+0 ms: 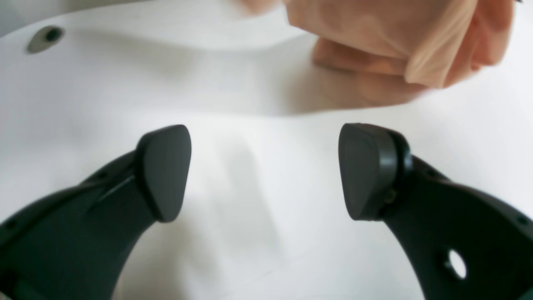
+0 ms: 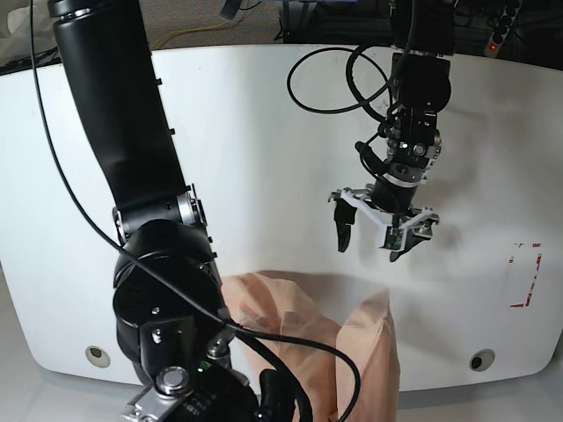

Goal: Fold the T-shirt properly
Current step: 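Move the left gripper to the hanging shirt and pinch its edge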

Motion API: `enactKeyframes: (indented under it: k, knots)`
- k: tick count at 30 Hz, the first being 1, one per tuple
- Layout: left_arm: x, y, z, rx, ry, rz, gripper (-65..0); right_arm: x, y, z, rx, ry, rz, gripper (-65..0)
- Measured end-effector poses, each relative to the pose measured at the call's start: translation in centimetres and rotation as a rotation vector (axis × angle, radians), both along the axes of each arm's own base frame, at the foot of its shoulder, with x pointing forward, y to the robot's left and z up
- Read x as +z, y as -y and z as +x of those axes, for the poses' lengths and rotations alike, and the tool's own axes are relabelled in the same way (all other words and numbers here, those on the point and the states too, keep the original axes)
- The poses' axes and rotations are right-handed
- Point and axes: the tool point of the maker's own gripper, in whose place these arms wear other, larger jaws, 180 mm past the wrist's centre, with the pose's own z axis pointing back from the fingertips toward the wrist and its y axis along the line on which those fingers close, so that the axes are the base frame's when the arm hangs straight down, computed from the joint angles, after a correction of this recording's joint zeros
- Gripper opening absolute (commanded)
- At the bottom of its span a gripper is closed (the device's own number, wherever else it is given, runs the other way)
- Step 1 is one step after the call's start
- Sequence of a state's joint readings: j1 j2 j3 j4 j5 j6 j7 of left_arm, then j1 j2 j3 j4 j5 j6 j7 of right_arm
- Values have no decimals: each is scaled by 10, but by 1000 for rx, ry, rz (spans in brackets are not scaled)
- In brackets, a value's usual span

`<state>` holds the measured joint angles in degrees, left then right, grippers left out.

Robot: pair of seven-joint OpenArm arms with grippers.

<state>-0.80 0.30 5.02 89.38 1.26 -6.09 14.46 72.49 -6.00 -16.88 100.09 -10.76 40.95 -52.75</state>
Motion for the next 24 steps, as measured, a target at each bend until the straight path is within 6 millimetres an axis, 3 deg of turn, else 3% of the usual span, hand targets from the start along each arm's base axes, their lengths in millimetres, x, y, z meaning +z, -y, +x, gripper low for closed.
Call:
enactKeyframes:
  k: [4, 8, 15, 24]
  knots:
    - [-14, 19, 1, -38, -36, -15, -128, 6, -6, -11, 26, 32, 4, -650]
    - [-25, 40, 7, -54, -76, -49, -128, 6, -3, -11, 15, 33, 4, -650]
    - [-28, 86, 18, -132, -98, -80, -128, 7, -4, -11, 18, 35, 3, -650]
    - [-38, 118, 20, -201, -91, -94, -140, 7, -4, -11, 21, 35, 3, -650]
